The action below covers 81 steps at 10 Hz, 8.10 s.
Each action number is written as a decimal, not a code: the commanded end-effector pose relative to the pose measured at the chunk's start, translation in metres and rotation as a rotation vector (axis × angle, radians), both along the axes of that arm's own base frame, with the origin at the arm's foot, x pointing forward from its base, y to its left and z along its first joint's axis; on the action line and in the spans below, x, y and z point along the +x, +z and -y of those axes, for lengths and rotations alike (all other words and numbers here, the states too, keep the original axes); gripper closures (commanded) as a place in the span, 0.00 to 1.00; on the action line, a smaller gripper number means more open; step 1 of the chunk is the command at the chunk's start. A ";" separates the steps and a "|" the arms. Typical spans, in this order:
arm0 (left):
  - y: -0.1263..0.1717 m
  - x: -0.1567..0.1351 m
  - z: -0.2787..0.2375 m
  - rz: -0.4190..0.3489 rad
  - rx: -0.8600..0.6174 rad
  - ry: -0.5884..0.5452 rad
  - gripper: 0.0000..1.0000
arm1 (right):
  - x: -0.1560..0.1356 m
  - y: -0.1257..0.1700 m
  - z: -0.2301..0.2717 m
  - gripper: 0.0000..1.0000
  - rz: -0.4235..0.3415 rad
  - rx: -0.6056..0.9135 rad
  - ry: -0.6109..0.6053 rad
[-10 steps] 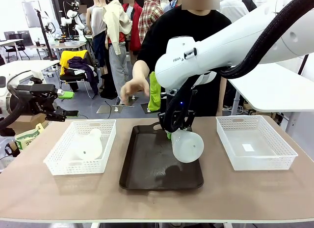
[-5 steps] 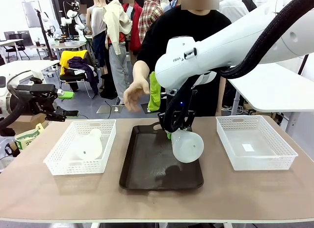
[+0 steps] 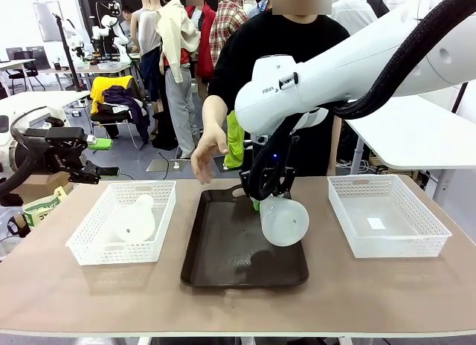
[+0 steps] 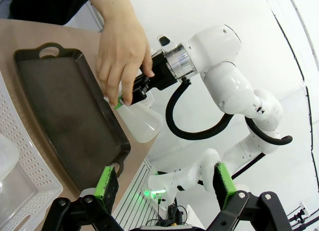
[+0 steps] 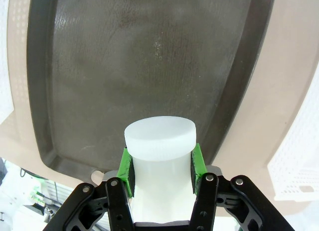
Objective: Prepare the laboratory tools.
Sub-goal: Place the picked Big flask upright in the Handle tray as instructed by the person, then pick up the Big flask that the person points to.
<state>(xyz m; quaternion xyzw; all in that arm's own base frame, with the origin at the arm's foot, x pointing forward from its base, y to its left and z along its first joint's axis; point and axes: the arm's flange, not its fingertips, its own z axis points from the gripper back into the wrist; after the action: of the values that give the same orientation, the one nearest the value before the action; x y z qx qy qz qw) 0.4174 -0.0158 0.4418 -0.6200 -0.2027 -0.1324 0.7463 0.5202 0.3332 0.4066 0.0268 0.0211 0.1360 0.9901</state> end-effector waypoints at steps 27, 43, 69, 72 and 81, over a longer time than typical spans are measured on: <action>0.002 -0.001 -0.003 0.004 0.004 -0.014 0.00 | 0.010 0.072 0.070 1.00 0.354 0.883 1.137; 0.002 -0.001 -0.003 0.004 0.004 -0.014 0.00 | 0.078 -0.041 0.041 1.00 0.842 1.436 1.303; 0.002 -0.001 -0.003 0.004 0.004 -0.014 0.00 | 0.106 -0.096 0.079 0.00 0.914 1.316 1.140; 0.002 -0.001 -0.003 0.004 0.004 -0.014 0.00 | 0.106 -0.096 0.079 0.00 0.914 1.316 1.140; 0.002 -0.001 -0.003 0.004 0.004 -0.014 0.00 | 0.108 -0.065 0.113 0.00 0.874 1.074 1.153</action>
<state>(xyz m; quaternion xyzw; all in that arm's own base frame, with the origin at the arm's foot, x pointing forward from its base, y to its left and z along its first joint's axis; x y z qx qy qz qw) 0.4176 -0.0154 0.4415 -0.6204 -0.2023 -0.1321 0.7462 0.6322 0.2312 0.3260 0.4535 -0.4273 0.5951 0.5076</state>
